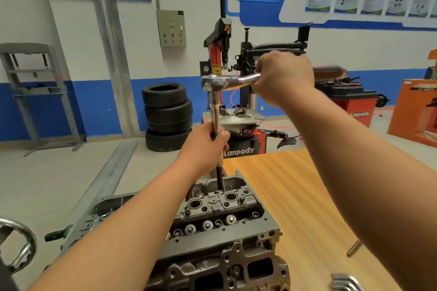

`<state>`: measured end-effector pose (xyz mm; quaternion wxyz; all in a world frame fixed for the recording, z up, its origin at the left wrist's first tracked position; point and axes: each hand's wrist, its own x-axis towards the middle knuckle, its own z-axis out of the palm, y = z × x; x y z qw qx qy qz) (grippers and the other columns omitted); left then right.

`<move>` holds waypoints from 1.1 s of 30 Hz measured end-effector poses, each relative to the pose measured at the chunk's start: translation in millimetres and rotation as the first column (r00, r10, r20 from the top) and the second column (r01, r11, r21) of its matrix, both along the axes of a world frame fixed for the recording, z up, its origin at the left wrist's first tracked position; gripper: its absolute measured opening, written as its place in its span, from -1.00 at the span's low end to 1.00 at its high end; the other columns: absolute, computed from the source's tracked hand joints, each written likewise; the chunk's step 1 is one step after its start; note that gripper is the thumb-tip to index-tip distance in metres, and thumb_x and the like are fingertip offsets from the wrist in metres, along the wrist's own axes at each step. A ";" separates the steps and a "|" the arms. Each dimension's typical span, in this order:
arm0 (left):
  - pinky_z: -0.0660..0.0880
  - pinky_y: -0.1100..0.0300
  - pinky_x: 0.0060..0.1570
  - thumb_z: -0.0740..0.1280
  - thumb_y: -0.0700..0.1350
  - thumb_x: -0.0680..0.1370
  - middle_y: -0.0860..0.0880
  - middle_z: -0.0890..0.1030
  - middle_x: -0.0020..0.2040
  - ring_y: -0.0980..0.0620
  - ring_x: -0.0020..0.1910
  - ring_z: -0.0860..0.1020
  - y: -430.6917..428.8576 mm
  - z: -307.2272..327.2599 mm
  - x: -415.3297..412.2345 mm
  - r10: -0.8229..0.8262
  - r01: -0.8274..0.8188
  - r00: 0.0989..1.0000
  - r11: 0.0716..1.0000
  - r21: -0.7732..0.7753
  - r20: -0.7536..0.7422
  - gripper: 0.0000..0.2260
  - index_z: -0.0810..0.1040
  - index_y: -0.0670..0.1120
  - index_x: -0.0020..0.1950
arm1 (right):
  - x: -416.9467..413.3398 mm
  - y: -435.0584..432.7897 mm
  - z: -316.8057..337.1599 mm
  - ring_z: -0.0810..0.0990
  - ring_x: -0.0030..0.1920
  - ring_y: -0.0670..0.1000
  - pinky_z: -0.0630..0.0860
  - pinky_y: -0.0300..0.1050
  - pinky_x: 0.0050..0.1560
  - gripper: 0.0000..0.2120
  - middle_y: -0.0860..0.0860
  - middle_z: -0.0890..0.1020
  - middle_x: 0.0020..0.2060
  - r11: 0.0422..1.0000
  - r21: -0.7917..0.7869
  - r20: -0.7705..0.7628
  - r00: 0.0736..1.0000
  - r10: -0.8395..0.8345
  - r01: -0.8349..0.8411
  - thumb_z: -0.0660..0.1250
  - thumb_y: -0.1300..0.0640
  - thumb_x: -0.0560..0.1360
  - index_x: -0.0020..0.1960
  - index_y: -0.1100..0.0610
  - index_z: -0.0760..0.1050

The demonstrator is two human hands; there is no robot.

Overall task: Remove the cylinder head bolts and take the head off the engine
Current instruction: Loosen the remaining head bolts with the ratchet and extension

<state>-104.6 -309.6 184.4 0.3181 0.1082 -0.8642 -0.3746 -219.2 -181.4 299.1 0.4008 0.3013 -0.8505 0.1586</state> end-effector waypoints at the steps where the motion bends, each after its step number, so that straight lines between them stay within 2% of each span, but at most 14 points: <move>1: 0.39 0.27 -0.32 0.25 0.01 0.61 0.10 0.63 -0.25 0.21 -0.27 0.56 -6.4 -4.9 -3.2 0.015 -0.015 1.000 1.000 0.004 0.020 -0.87 0.45 0.10 -0.14 | -1.5 -4.6 -6.7 0.37 -0.36 0.00 0.21 -0.01 -0.09 -0.92 -0.05 0.46 -0.38 1.000 0.029 0.039 0.999 -0.003 0.002 0.25 0.15 0.41 -0.15 0.02 0.51; 5: 0.46 0.20 -0.20 0.24 -0.01 0.61 0.08 0.64 -0.21 0.14 -0.18 0.58 -26.5 -30.0 -14.6 0.018 -0.024 0.992 0.999 0.045 0.125 -0.88 0.48 0.05 -0.11 | -11.7 -17.1 -37.7 0.36 -0.35 -0.01 0.24 0.04 0.01 -0.92 -0.03 0.46 -0.36 0.994 0.112 0.181 0.983 -0.018 -0.002 0.23 0.20 0.42 -0.18 0.02 0.43; 7: 0.42 0.29 -0.29 0.23 0.01 0.62 0.09 0.64 -0.22 0.18 -0.24 0.58 -29.7 -40.1 -19.7 -0.001 -0.009 0.988 0.998 0.070 0.153 -0.88 0.49 0.07 -0.10 | -17.1 -19.7 -43.7 0.37 -0.36 -0.01 0.23 0.04 0.01 -0.90 -0.01 0.47 -0.36 0.990 0.140 0.204 0.978 -0.038 0.009 0.23 0.22 0.40 -0.24 0.03 0.39; 9: 0.40 0.33 -0.35 0.23 0.02 0.62 0.10 0.64 -0.22 0.18 -0.28 0.57 -30.7 -44.0 -24.0 -0.018 0.005 0.989 0.996 0.088 0.150 -0.89 0.49 0.08 -0.08 | -19.8 -20.6 -44.2 0.38 -0.36 0.00 0.22 0.04 -0.01 -0.89 -0.01 0.48 -0.36 0.988 0.151 0.211 0.976 -0.053 0.021 0.22 0.22 0.39 -0.25 0.04 0.37; 13: 0.43 0.24 -0.22 0.24 0.01 0.61 0.09 0.65 -0.22 0.15 -0.16 0.59 -34.3 -41.3 -28.0 -0.062 0.045 0.986 0.993 0.112 0.157 -0.87 0.52 0.02 -0.07 | -16.8 -22.4 -38.9 0.40 -0.36 0.04 0.20 0.00 -0.10 -0.88 0.01 0.48 -0.37 0.979 0.194 0.189 0.977 -0.100 0.062 0.22 0.25 0.38 -0.27 0.06 0.38; 16: 0.38 0.26 -0.24 0.23 0.01 0.62 0.09 0.66 -0.20 0.14 -0.14 0.57 -36.4 -38.4 -28.7 -0.072 0.056 0.978 0.995 0.087 0.197 -0.84 0.54 0.01 -0.09 | -8.6 -25.0 -35.0 0.41 -0.36 0.05 0.25 -0.01 -0.17 -0.86 0.03 0.48 -0.34 0.963 0.249 0.206 0.966 -0.154 0.101 0.23 0.23 0.42 -0.27 0.07 0.34; 20: 0.35 0.29 -0.31 0.22 0.00 0.62 0.06 0.65 -0.21 0.15 -0.20 0.57 -40.9 -35.9 -29.5 -0.017 0.006 0.972 0.999 0.048 0.233 -0.86 0.51 -0.01 -0.04 | 5.5 -29.7 -31.2 0.43 -0.34 0.05 0.25 -0.11 -0.41 -0.84 0.03 0.46 -0.28 0.933 0.339 0.263 0.941 -0.215 0.119 0.20 0.23 0.44 -0.26 0.08 0.26; 26: 0.38 0.28 -0.38 0.23 0.02 0.62 0.08 0.65 -0.21 0.23 -0.43 0.49 -47.3 -37.2 -24.6 -0.056 0.026 0.973 0.991 0.134 0.226 -0.89 0.49 0.03 -0.01 | 24.6 -35.5 -18.2 0.44 -0.34 0.06 0.23 -0.12 -0.45 -0.87 0.03 0.49 -0.27 0.903 0.407 0.224 0.943 -0.245 0.138 0.20 0.26 0.43 -0.23 0.08 0.30; 27: 0.38 0.28 -0.38 0.23 0.02 0.61 0.08 0.66 -0.21 0.23 -0.42 0.50 -47.3 -37.7 -23.9 -0.060 0.030 0.974 0.990 0.135 0.220 -0.89 0.50 0.03 -0.01 | 27.7 -35.7 -16.3 0.44 -0.34 0.06 0.23 -0.12 -0.46 -0.88 0.03 0.49 -0.28 0.898 0.417 0.215 0.944 -0.250 0.143 0.20 0.27 0.43 -0.22 0.09 0.32; 30: 0.38 0.29 -0.31 0.22 0.01 0.62 0.08 0.66 -0.20 0.13 -0.20 0.59 -46.9 -38.6 -23.5 -0.041 0.020 0.976 0.995 0.097 0.215 -0.89 0.50 0.02 -0.01 | 38.1 -35.9 -16.6 0.43 -0.34 0.07 0.26 -0.10 -0.44 -0.86 0.04 0.47 -0.28 0.889 0.439 0.222 0.942 -0.250 0.132 0.21 0.27 0.46 -0.22 0.10 0.29; 33: 0.38 0.30 -0.31 0.21 0.00 0.63 0.07 0.65 -0.17 0.12 -0.17 0.60 -45.7 -38.9 -25.2 -0.032 0.017 0.971 0.998 0.063 0.237 -0.91 0.47 0.04 -0.02 | 53.2 -34.3 -17.7 0.38 -0.36 0.08 0.29 -0.05 -0.37 -0.78 0.05 0.42 -0.29 0.875 0.468 0.230 0.938 -0.260 0.128 0.22 0.30 0.45 -0.26 0.11 0.22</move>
